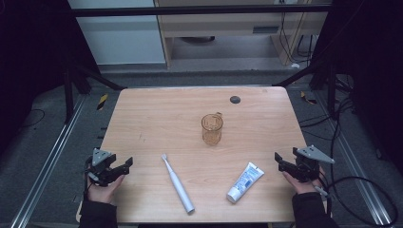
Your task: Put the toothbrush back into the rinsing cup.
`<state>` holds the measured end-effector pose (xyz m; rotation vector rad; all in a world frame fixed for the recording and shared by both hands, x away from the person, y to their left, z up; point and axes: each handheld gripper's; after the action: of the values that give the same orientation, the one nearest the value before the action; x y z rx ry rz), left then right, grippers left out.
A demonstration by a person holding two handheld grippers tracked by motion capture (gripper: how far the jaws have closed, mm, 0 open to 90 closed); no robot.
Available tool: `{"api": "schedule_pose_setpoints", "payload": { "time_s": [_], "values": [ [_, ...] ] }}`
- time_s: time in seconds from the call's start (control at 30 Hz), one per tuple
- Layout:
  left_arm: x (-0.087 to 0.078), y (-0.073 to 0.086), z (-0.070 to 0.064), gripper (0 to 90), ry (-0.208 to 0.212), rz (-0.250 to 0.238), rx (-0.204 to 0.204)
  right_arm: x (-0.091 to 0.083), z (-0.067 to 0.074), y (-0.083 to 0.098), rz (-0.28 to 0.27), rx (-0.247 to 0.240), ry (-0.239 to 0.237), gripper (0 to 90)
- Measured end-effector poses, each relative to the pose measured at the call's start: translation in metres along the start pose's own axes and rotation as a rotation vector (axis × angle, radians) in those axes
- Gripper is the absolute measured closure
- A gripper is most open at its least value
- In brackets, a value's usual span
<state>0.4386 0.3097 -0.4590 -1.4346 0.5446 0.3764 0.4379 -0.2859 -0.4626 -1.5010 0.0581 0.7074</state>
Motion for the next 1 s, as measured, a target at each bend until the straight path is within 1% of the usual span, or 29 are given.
{"api": "schedule_pose_setpoints", "payload": {
  "time_s": [0.03,0.07,0.1,0.13,0.17,0.2,0.23,0.27,0.33,0.37,0.4,0.43,0.47,0.5,0.53,0.6,0.63,0.67,0.7,0.73,0.77,0.8,0.83,0.87,0.9,0.93,1.0],
  "values": [
    [-0.002,0.000,-0.005,31.0,0.005,-0.002,0.007,-0.001,0.004,0.000,-0.002,-0.004,-0.019,26.7],
    [-0.003,0.000,-0.008,31.2,0.007,-0.001,0.009,-0.001,0.005,0.000,-0.004,-0.004,-0.023,27.1],
    [-0.003,0.000,-0.008,31.5,0.007,-0.001,0.009,-0.001,0.005,0.000,-0.004,-0.004,-0.023,27.1],
    [-0.004,0.000,-0.013,32.5,0.022,-0.002,0.016,-0.002,0.009,0.000,-0.009,-0.016,-0.026,27.3],
    [-0.004,0.000,-0.016,33.4,0.028,-0.003,0.019,-0.002,0.010,0.000,-0.013,-0.020,-0.025,27.8],
    [-0.005,0.001,-0.019,34.0,0.037,-0.001,0.025,-0.003,0.013,0.000,-0.013,-0.021,-0.028,27.8],
    [-0.005,0.001,-0.019,34.9,0.037,-0.001,0.025,-0.003,0.015,0.000,-0.012,-0.018,-0.035,28.0],
    [-0.005,0.002,-0.023,35.8,0.052,0.003,0.038,-0.003,0.017,0.001,-0.014,-0.023,-0.034,28.4],
    [-0.004,0.002,-0.030,38.3,0.068,0.007,0.051,-0.002,0.021,0.002,-0.008,-0.035,-0.042,28.5],
    [-0.004,0.002,-0.030,39.5,0.068,0.007,0.051,-0.002,0.021,0.002,-0.008,-0.035,-0.042,28.5],
    [-0.004,0.004,-0.035,40.4,0.077,0.015,0.068,-0.001,0.025,0.002,-0.001,-0.049,-0.046,29.2],
    [-0.004,0.004,-0.035,41.7,0.077,0.015,0.068,0.000,0.027,0.002,0.002,-0.049,-0.049,29.4],
    [-0.002,0.005,-0.042,42.8,0.090,0.026,0.085,0.001,0.028,0.002,0.006,-0.050,-0.055,29.8],
    [-0.002,0.005,-0.044,44.1,0.093,0.029,0.093,0.001,0.030,0.002,0.011,-0.054,-0.062,30.1],
    [-0.001,0.005,-0.048,45.2,0.094,0.030,0.103,0.002,0.031,0.002,0.013,-0.060,-0.064,30.3],
    [-0.001,0.006,-0.050,46.1,0.098,0.032,0.110,0.003,0.033,0.003,0.020,-0.063,-0.070,30.9],
    [0.000,0.006,-0.055,48.4,0.102,0.037,0.118,0.004,0.034,0.003,0.025,-0.073,-0.073,31.5],
    [0.000,0.007,-0.058,49.8,0.104,0.042,0.123,0.004,0.035,0.003,0.029,-0.070,-0.076,31.8],
    [0.000,0.007,-0.058,51.9,0.104,0.042,0.123,0.005,0.035,0.004,0.028,-0.074,-0.077,32.0],
    [0.001,0.007,-0.061,51.9,0.113,0.048,0.130,0.005,0.035,0.004,0.028,-0.074,-0.077,32.0],
    [0.001,0.008,-0.063,53.7,0.117,0.053,0.136,0.005,0.035,0.004,0.032,-0.072,-0.081,32.3],
    [0.001,0.008,-0.066,57.9,0.125,0.058,0.144,0.005,0.035,0.005,0.036,-0.075,-0.083,32.7],
    [0.002,0.009,-0.070,59.2,0.135,0.067,0.157,0.005,0.036,0.005,0.039,-0.073,-0.087,32.8],
    [0.002,0.009,-0.072,61.3,0.142,0.073,0.161,0.005,0.036,0.005,0.043,-0.067,-0.092,32.9],
    [0.003,0.010,-0.073,63.1,0.149,0.078,0.167,0.006,0.036,0.006,0.044,-0.078,-0.089,33.1],
    [0.003,0.010,-0.073,64.5,0.149,0.078,0.167,0.006,0.036,0.006,0.044,-0.079,-0.089,33.2],
    [0.004,0.011,-0.077,66.2,0.168,0.087,0.172,0.006,0.037,0.006,0.045,-0.078,-0.092,33.2]
  ]
}}
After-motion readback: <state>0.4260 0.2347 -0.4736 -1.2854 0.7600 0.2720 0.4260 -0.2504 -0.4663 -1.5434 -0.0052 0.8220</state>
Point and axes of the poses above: each handheld gripper's, and its own axes: x roughly forward along the jaws, y roughly out of its underside, z roughly to its left, and after that the axes turned 9 degrees about -y, right-handed
